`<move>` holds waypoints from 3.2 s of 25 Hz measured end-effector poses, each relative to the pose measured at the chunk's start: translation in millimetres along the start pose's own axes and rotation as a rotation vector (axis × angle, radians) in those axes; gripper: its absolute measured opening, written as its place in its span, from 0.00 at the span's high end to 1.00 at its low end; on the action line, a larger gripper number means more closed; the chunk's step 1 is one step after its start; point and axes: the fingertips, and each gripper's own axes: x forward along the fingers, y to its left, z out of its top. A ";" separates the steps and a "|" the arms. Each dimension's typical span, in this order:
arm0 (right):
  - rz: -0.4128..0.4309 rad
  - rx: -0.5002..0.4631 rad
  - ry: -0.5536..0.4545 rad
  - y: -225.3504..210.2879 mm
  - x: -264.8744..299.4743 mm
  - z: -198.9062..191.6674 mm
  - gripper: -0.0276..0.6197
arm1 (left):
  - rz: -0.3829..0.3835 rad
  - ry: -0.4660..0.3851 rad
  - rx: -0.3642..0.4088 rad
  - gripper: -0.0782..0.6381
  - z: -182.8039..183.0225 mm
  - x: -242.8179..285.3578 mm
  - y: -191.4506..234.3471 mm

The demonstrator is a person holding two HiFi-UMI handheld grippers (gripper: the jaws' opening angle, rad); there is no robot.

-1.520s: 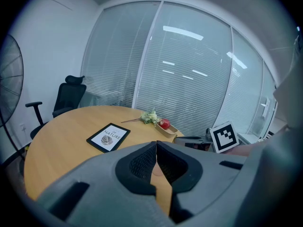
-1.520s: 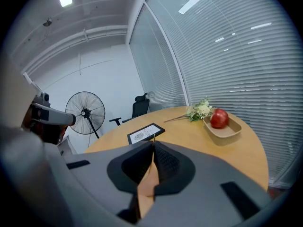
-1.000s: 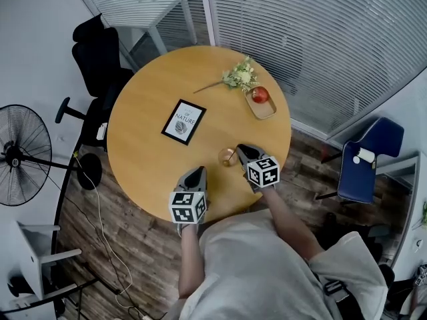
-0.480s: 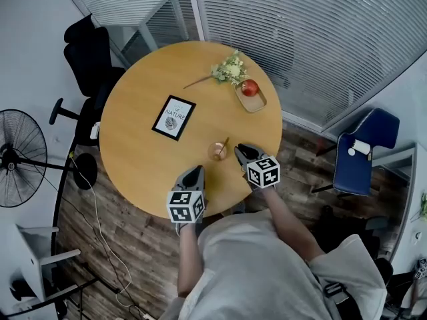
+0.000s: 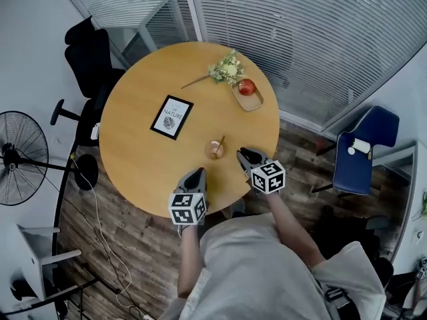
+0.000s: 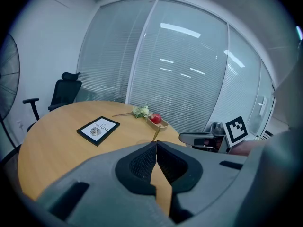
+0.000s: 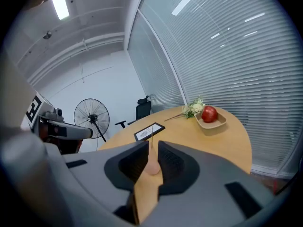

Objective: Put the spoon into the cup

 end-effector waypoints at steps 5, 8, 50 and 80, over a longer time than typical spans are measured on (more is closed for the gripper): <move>0.007 0.001 0.016 4.3 -9.3 -11.2 0.87 | 0.002 -0.003 0.002 0.88 -3.2 -1.8 -4.1; 0.002 0.003 0.025 4.3 -13.9 -16.9 0.87 | 0.000 -0.004 -0.002 0.88 -5.8 -2.9 -5.6; 0.106 0.037 0.038 44.4 -5.5 -11.9 0.96 | 0.056 -0.029 -0.049 0.88 -21.8 -33.2 15.3; 0.103 0.026 0.005 36.0 -13.9 -0.4 0.96 | 0.047 -0.026 -0.031 0.88 -17.2 -26.9 5.5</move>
